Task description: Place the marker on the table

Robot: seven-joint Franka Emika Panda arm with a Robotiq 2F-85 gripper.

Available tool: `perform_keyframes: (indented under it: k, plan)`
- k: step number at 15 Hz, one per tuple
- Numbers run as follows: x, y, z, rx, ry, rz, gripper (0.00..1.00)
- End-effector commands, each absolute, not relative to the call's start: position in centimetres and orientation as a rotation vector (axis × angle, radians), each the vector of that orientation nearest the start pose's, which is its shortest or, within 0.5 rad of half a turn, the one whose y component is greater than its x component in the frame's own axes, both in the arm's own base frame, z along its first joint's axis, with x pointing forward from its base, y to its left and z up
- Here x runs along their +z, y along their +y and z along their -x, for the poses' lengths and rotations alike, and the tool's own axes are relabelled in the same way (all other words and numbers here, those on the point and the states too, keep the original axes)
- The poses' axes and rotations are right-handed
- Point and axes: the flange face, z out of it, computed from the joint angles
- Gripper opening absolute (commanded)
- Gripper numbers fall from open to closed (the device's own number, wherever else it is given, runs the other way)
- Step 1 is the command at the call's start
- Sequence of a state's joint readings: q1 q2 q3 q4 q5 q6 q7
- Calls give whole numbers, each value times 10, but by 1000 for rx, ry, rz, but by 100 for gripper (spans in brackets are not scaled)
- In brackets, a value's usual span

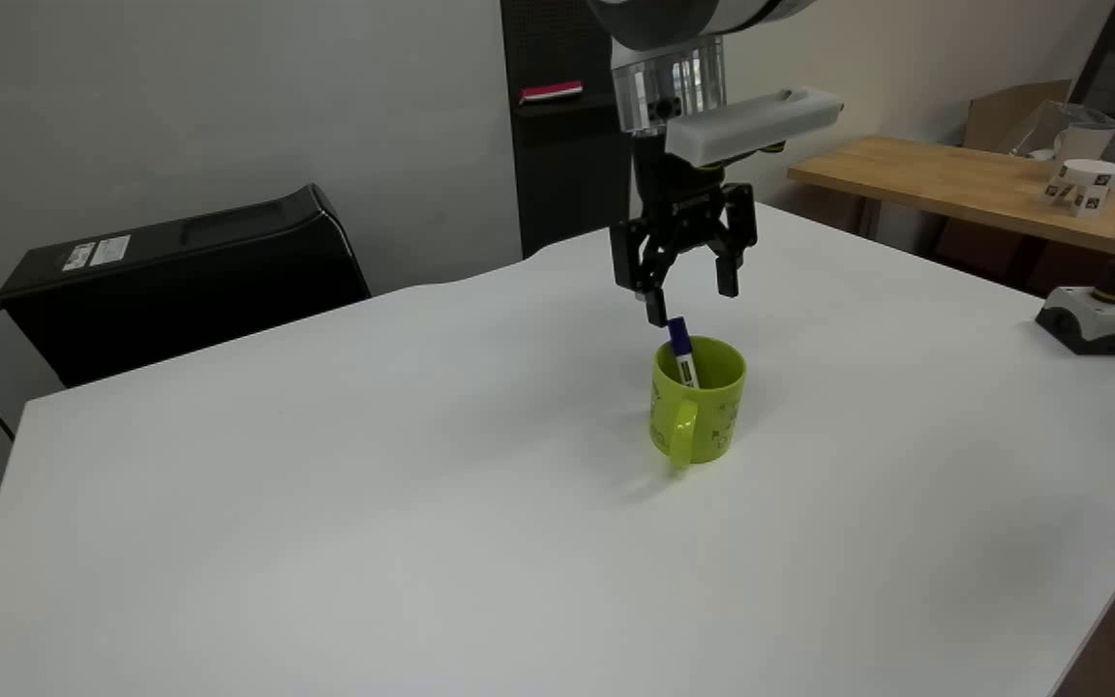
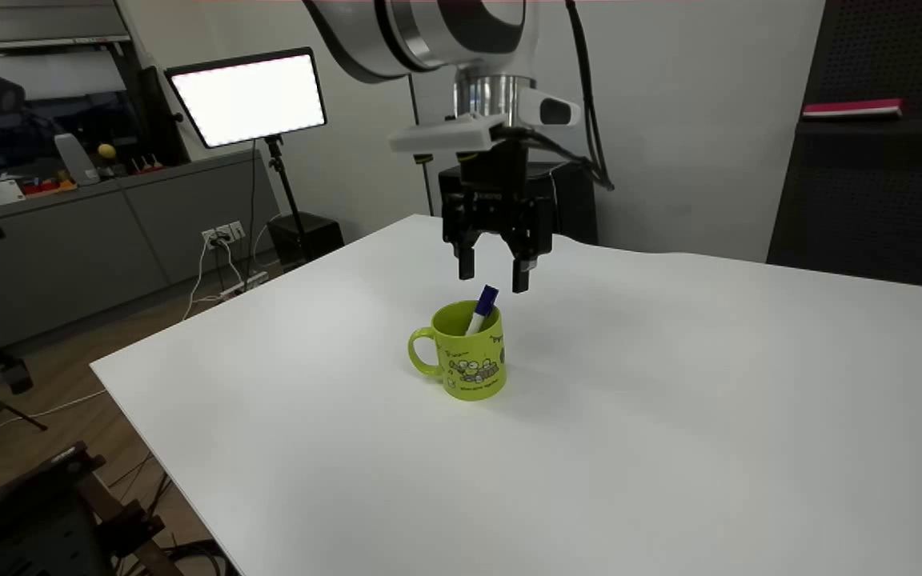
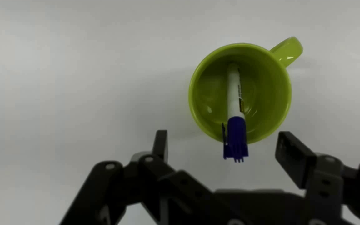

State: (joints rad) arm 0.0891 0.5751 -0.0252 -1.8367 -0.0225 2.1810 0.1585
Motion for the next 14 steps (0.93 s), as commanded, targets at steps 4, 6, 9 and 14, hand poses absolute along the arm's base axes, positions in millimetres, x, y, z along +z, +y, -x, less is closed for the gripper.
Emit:
perform_keyframes:
  k: [4,6,9,14]
  plan:
    - [198,37,-618,366,169,3176,39]
    - [199,37,-618,365,171,3174,25]
    - [200,36,-619,362,176,3171,5]
    - [200,37,-619,366,176,3173,33]
